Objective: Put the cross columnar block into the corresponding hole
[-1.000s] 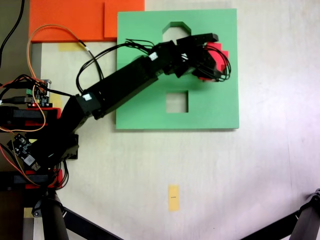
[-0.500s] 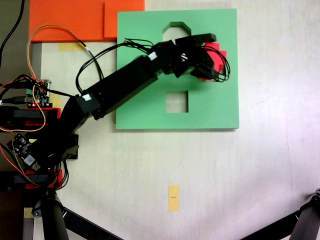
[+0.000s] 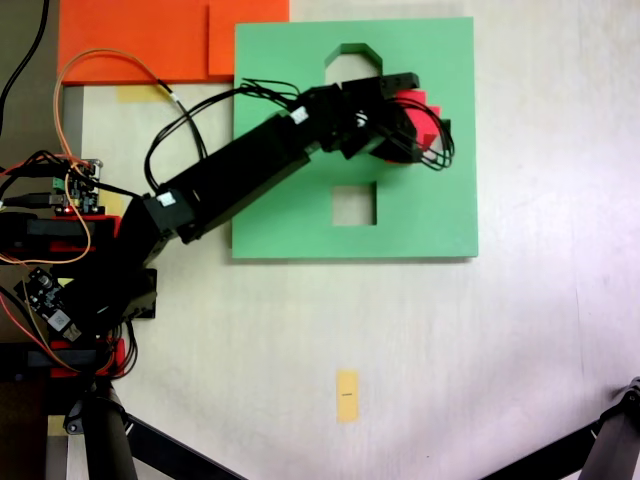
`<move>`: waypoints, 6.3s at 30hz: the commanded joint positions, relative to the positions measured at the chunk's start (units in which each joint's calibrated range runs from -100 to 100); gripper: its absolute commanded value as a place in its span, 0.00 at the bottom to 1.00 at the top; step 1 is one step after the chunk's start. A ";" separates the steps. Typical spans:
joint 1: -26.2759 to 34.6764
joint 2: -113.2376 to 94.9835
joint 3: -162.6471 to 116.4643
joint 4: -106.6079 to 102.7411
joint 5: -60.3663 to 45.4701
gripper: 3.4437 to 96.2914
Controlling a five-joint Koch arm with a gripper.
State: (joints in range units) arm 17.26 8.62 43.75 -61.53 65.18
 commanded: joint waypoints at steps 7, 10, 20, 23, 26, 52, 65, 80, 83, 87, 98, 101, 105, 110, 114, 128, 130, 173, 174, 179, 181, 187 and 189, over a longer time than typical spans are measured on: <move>-1.37 -7.78 1.21 -3.81 -0.10 0.43; -1.61 -7.64 1.21 -3.81 -0.29 0.43; -2.59 -5.13 1.41 -1.30 -1.95 0.43; -2.74 -4.85 1.41 0.43 -2.05 0.43; -2.78 -4.01 1.91 1.78 -2.59 0.43; -2.78 -6.10 3.80 7.84 -3.76 0.43; -3.17 -11.69 4.10 8.04 -4.35 0.43; -3.61 -9.32 4.10 10.54 -5.71 0.43; -3.47 -8.06 4.10 11.79 -7.62 0.43; -3.03 -6.38 4.20 11.79 -7.67 0.43; -1.86 -2.47 4.20 11.79 -8.84 0.43; -1.76 -1.91 4.20 11.79 -8.84 0.43; -1.56 -1.50 4.20 11.89 -8.84 0.43; -1.17 -1.36 4.20 12.56 -8.79 0.43; -1.22 -1.36 4.30 13.04 -8.79 0.43; -1.51 5.07 11.18 13.43 -8.79 0.43; -1.42 6.05 12.28 13.33 -8.79 0.43; -1.37 14.43 16.87 10.15 -4.35 0.43; -1.37 14.85 16.87 9.67 -4.10 0.43; -1.27 16.66 16.87 8.81 -3.27 0.43; -1.27 17.22 16.87 8.13 -3.27 0.43; -1.03 18.20 16.87 7.75 -3.27 0.43; -0.98 18.34 16.87 7.75 -3.32 0.43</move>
State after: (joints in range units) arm 15.80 27.36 56.79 -53.89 61.17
